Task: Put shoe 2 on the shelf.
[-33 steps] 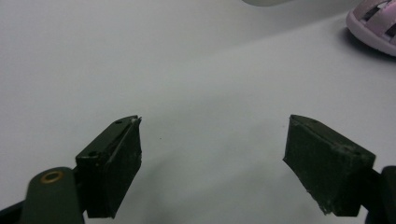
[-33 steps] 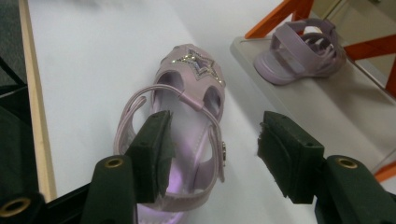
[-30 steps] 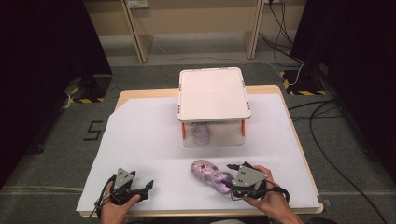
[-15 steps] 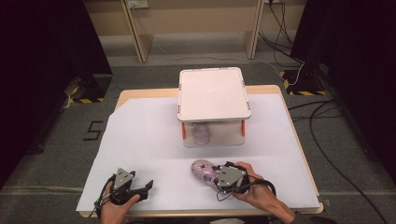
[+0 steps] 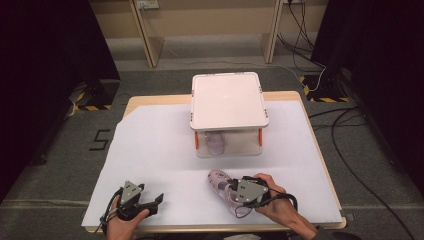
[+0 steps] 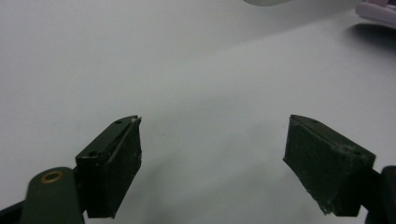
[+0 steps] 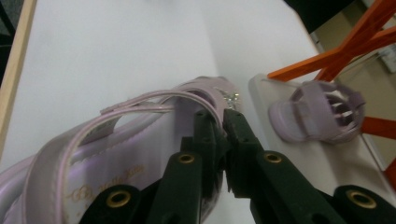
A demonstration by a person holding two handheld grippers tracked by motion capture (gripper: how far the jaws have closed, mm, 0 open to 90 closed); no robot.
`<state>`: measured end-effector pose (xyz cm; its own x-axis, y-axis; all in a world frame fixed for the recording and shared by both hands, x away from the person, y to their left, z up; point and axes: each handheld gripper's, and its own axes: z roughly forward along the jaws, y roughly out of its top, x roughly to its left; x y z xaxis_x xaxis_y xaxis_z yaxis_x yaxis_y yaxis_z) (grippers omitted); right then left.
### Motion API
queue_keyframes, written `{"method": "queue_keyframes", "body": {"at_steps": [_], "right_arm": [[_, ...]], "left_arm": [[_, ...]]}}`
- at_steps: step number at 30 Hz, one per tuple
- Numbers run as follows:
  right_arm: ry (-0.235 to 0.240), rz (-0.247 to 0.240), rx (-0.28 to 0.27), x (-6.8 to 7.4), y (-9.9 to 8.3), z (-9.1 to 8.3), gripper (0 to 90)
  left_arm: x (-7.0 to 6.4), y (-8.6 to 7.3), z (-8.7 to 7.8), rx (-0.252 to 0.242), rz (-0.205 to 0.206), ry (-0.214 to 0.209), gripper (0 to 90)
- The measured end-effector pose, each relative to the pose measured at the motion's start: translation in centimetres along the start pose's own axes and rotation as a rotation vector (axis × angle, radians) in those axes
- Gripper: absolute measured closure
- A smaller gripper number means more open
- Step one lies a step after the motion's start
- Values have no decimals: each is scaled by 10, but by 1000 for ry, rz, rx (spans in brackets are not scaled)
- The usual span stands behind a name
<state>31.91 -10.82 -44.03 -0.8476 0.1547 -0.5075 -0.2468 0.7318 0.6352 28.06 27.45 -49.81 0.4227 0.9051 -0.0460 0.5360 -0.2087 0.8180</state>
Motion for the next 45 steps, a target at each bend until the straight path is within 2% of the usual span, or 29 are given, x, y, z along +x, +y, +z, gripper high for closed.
{"method": "queue_keyframes", "body": {"at_steps": [3, 11, 15, 21, 27, 32, 38, 45], "right_arm": [[-26, -5, -18, -2, 4, -8, 850], [-104, 20, -8, -14, 0, -18, 850], [-156, 32, 14, -21, -3, -21, 850], [-229, 79, 59, -35, -13, -18, 849], [-299, 93, 127, -51, -22, 0, 849], [-332, 92, 162, -66, -26, 22, 849], [-373, 98, 203, -78, -27, 47, 848], [-417, 108, 240, -88, -28, 67, 842]], "left_arm": [[0, 0, 0, 2, 3, 1, 184], [0, 0, 0, 2, 1, 2, 185], [0, 0, 0, 3, 0, 3, 184], [0, 0, 0, 7, 0, 3, 184], [0, 0, 1, 4, -5, 2, 185], [1, 0, 0, 4, -5, 2, 185], [0, 0, 1, -3, -8, -5, 184], [0, 0, 0, 2, -2, -4, 185]]}}
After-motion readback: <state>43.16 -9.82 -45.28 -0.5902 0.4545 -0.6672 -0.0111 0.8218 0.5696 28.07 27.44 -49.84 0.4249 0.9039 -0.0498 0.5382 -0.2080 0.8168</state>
